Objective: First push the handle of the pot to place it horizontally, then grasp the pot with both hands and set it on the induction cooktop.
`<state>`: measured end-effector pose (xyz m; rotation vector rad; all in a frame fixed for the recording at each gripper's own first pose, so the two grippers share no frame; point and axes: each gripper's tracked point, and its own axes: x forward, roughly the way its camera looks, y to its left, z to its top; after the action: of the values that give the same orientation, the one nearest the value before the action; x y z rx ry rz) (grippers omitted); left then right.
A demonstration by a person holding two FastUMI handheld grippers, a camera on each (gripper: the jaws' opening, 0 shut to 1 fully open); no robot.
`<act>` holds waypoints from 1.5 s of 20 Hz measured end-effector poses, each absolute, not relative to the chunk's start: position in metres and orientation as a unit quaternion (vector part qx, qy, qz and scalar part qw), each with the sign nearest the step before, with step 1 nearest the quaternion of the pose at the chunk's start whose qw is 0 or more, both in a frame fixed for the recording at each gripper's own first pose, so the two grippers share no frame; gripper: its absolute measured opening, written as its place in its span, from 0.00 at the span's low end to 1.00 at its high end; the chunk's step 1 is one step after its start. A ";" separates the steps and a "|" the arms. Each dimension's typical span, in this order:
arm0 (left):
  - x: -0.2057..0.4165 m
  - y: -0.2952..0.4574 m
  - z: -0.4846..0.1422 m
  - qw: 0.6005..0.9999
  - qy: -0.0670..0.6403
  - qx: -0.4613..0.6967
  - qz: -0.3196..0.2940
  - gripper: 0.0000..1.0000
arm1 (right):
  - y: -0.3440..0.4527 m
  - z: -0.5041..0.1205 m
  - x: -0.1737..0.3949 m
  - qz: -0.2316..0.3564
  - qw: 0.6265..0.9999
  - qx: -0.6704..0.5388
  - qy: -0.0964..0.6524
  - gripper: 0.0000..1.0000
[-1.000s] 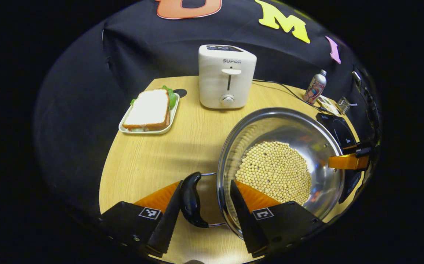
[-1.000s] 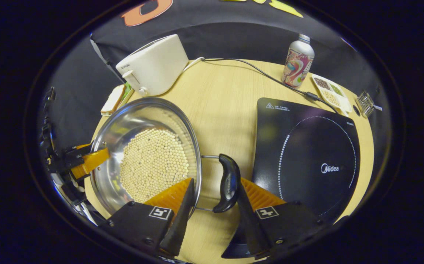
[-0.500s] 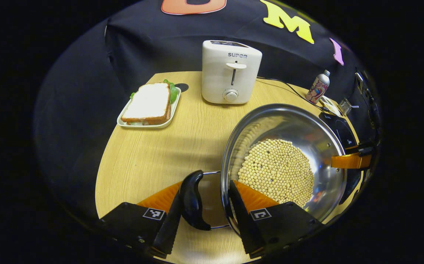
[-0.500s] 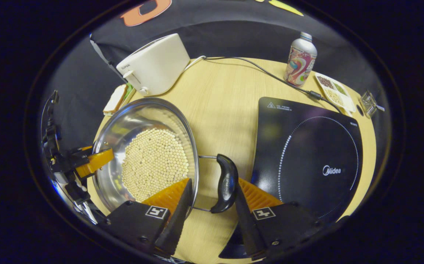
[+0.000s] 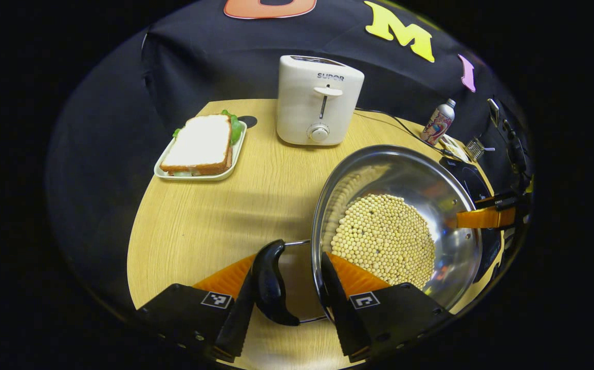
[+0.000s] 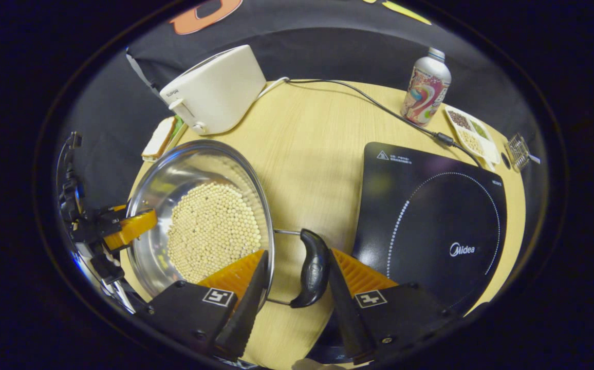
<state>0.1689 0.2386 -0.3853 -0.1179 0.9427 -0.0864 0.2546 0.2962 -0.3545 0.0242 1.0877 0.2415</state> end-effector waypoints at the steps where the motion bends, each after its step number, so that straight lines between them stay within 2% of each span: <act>1: 0.169 0.239 -0.385 0.889 0.453 -0.054 -0.041 0.68 | 0.296 -0.355 0.256 0.113 0.848 0.006 0.518 0.72; 2: 0.169 0.239 -0.385 0.888 0.455 -0.051 -0.041 0.77 | 0.297 -0.357 0.256 0.113 0.847 0.000 0.519 0.76; 3: 0.169 0.239 -0.385 0.888 0.455 -0.050 -0.040 0.68 | 0.297 -0.357 0.258 0.111 0.846 -0.004 0.521 0.72; 4: 0.169 0.240 -0.385 0.887 0.457 -0.050 -0.040 0.78 | 0.300 -0.357 0.258 0.112 0.845 -0.004 0.523 0.71; 5: 0.168 0.239 -0.385 0.886 0.459 -0.051 -0.038 0.68 | 0.301 -0.358 0.259 0.108 0.844 -0.001 0.526 0.71; 6: 0.167 0.240 -0.385 0.885 0.461 -0.053 -0.035 0.68 | 0.301 -0.358 0.257 0.106 0.841 0.002 0.530 0.65; 7: 0.167 0.239 -0.385 0.883 0.466 -0.057 -0.032 0.66 | 0.301 -0.357 0.257 0.106 0.840 0.007 0.531 0.65; 8: 0.168 0.238 -0.386 0.882 0.466 -0.063 -0.032 0.76 | 0.302 -0.358 0.258 0.109 0.841 0.009 0.530 0.59; 11: 0.166 0.238 -0.382 0.882 0.467 -0.054 -0.029 0.61 | 0.301 -0.357 0.256 0.109 0.844 0.008 0.524 0.55; 12: 0.167 0.238 -0.379 0.885 0.462 -0.052 -0.027 0.51 | 0.300 -0.356 0.255 0.110 0.845 0.010 0.522 0.52; 13: 0.166 0.240 -0.375 0.886 0.460 -0.049 -0.027 0.61 | 0.299 -0.354 0.255 0.113 0.847 0.012 0.520 0.52; 20: 0.167 0.228 -0.329 0.895 0.443 -0.033 -0.030 0.61 | 0.279 -0.322 0.250 0.116 0.860 0.022 0.497 0.54; 30: 0.181 0.130 -0.286 0.901 0.426 -0.006 -0.081 0.61 | 0.178 -0.277 0.212 0.072 0.877 0.053 0.473 0.52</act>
<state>0.1810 0.1298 -0.2859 -0.0120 0.8820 -0.1668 0.2123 0.1778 -0.2770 0.1101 0.9863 0.1497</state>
